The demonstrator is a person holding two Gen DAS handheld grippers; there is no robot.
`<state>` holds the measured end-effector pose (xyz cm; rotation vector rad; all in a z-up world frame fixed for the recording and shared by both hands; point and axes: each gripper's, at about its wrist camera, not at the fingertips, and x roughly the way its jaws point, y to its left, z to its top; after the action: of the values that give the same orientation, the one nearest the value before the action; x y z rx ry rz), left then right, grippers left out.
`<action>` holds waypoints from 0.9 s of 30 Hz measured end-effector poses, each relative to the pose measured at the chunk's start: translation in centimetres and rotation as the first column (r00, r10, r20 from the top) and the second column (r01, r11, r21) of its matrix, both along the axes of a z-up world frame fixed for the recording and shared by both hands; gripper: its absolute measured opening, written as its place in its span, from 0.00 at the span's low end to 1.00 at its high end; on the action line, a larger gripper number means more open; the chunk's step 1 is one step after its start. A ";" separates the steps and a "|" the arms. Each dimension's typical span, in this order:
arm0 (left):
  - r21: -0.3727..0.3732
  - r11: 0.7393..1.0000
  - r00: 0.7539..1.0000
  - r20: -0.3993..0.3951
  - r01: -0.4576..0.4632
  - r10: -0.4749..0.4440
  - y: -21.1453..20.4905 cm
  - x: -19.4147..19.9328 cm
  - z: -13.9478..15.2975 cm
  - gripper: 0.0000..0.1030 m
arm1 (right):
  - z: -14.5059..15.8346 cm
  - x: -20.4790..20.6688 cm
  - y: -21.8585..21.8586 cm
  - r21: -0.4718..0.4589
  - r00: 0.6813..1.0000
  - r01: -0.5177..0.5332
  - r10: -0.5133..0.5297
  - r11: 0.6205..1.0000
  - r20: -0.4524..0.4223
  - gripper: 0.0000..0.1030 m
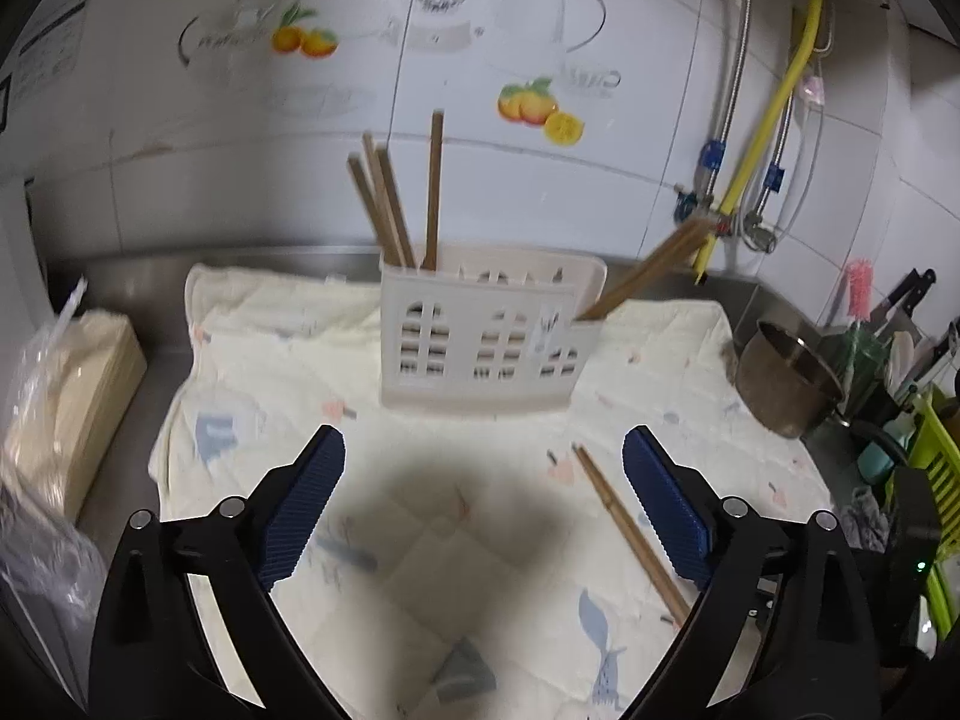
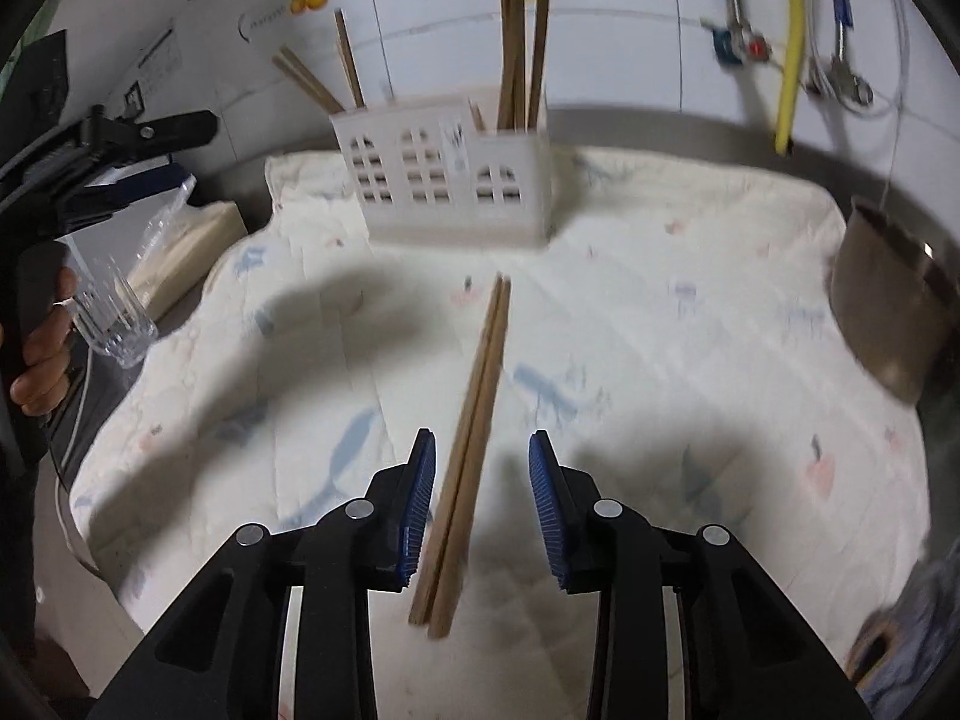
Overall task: Organize utensils
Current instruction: 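Move both open tools back down to the last chopsticks, then close the right tool on a chopstick while the left tool grasps the last one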
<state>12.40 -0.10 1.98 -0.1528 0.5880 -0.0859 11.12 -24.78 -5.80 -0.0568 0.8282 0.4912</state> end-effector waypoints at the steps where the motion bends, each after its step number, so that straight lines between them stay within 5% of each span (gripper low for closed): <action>1: 0.002 1.000 1.000 -0.008 -0.009 0.009 0.0 -0.2 -0.4 0.91 | -0.6 -0.1 0.0 0.005 1.000 0.001 -0.001 1.000 -0.016 0.25; 6: 0.045 0.998 0.998 -0.033 -0.048 0.050 -0.1 -1.3 -2.1 0.95 | -2.6 -0.7 -0.1 0.019 0.998 0.017 -0.016 1.000 -0.063 0.19; 27: 0.002 0.996 0.992 -0.087 -0.089 0.089 0.9 -2.2 -4.1 0.95 | -3.7 -0.2 0.6 0.027 0.994 0.028 -0.025 0.999 -0.105 0.08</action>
<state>10.24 0.83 -2.13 -0.1851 0.6669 0.0070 10.89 -24.23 -9.52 0.0058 0.9233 0.4842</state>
